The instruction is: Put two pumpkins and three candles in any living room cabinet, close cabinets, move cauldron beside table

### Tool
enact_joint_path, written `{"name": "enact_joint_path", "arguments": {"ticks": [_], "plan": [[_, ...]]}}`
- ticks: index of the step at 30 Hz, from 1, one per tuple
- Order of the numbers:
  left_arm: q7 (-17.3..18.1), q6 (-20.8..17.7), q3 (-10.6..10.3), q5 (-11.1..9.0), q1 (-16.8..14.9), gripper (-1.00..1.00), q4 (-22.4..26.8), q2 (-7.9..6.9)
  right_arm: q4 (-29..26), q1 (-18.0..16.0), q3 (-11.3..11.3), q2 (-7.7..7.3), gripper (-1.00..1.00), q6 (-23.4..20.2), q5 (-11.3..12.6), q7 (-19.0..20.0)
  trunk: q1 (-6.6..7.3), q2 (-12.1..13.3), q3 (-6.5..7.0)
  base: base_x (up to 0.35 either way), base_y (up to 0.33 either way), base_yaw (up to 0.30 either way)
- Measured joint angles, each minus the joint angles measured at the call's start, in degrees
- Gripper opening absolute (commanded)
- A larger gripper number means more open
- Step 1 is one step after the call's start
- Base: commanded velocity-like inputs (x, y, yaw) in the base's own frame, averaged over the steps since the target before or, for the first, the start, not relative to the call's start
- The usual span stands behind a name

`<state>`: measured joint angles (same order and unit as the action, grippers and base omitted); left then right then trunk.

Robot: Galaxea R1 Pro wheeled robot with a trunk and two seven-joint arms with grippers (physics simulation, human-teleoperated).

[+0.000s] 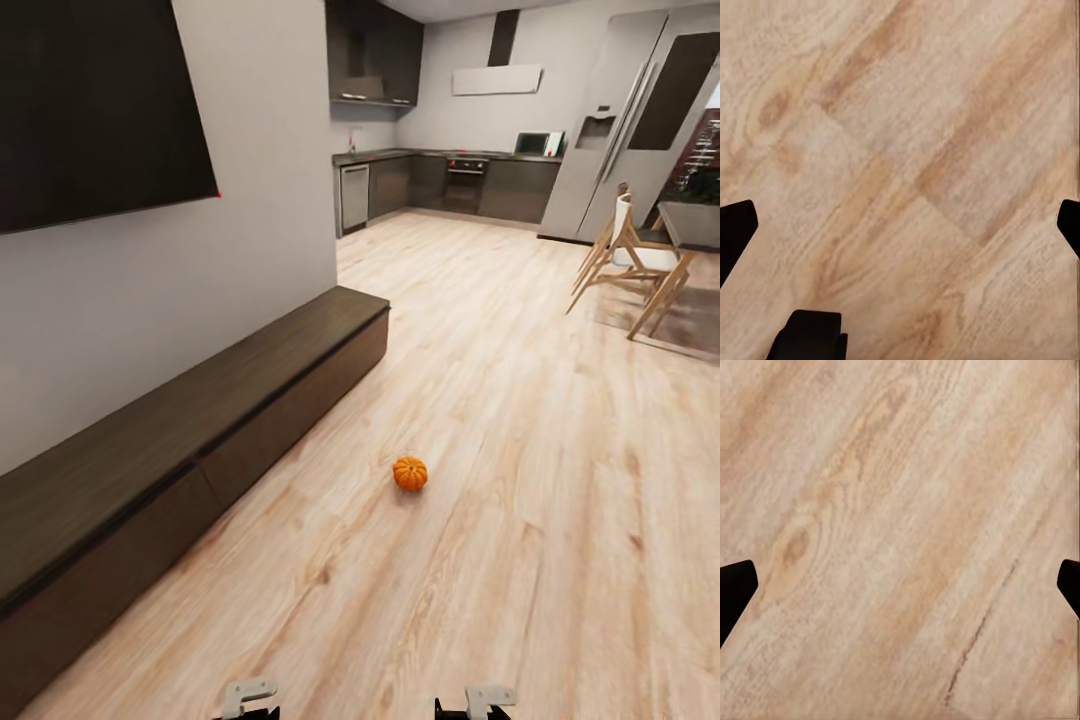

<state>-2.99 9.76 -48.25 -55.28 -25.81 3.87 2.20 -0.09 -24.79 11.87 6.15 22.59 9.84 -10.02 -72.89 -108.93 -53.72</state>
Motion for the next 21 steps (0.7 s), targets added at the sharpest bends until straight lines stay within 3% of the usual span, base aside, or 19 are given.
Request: {"name": "enact_joint_path", "arguments": {"ticks": [21], "plan": [[0.0,-0.01,0.0,0.0,0.01,1.0,0.0,0.0,0.0,0.0,0.0,0.0,1.0,0.0,0.0,0.0,0.0,0.0,1.24,0.0,0.0,-0.26]]}}
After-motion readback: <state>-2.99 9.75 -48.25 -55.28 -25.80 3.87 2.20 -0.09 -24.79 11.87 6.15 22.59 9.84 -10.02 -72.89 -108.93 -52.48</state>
